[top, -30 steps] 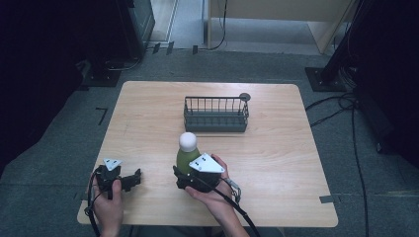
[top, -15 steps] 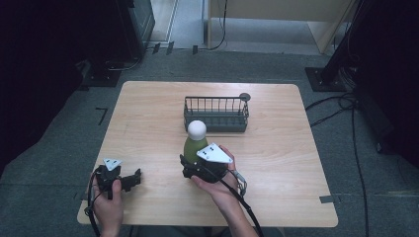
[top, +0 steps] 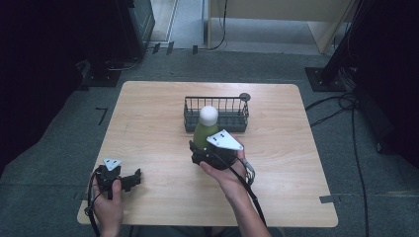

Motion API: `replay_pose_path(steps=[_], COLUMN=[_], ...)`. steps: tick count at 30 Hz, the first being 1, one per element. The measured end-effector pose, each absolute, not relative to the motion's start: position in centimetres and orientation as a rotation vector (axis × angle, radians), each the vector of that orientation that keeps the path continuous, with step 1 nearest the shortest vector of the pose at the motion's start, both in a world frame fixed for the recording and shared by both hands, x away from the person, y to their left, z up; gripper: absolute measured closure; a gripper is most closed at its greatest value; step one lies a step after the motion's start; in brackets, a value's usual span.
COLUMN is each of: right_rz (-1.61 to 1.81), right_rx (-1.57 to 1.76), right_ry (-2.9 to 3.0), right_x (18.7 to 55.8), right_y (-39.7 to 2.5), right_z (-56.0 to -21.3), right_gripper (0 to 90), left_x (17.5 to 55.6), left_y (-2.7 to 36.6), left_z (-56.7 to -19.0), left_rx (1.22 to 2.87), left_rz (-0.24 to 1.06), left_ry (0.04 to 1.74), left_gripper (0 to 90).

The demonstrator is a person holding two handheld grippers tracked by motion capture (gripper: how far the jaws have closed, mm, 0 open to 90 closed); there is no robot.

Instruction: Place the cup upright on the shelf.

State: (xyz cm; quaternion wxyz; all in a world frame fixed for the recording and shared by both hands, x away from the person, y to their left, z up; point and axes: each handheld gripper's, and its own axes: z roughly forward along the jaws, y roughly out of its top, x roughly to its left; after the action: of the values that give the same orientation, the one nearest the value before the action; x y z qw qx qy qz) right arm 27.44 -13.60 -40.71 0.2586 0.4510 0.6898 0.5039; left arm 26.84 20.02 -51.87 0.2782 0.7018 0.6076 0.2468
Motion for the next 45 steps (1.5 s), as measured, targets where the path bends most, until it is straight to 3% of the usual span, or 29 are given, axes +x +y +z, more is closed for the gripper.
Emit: replay_pose_path(steps=[30, 45], right_rz=[1.304, 1.223], right_rx=[1.243, 1.307], right_ry=[1.717, 1.621], right_x=[35.5, 40.7], right_y=[-16.6, -17.9], right_z=[-34.5, -34.3], right_gripper=[20.2, 20.2], left_x=[26.8, 26.8], left_y=[20.0, 20.0], left_z=[-51.9, -51.9], left_rx=[1.883, 1.884], left_rz=[0.663, 0.663], left_ry=[1.631, 1.630], left_gripper=[0.1, 0.1])
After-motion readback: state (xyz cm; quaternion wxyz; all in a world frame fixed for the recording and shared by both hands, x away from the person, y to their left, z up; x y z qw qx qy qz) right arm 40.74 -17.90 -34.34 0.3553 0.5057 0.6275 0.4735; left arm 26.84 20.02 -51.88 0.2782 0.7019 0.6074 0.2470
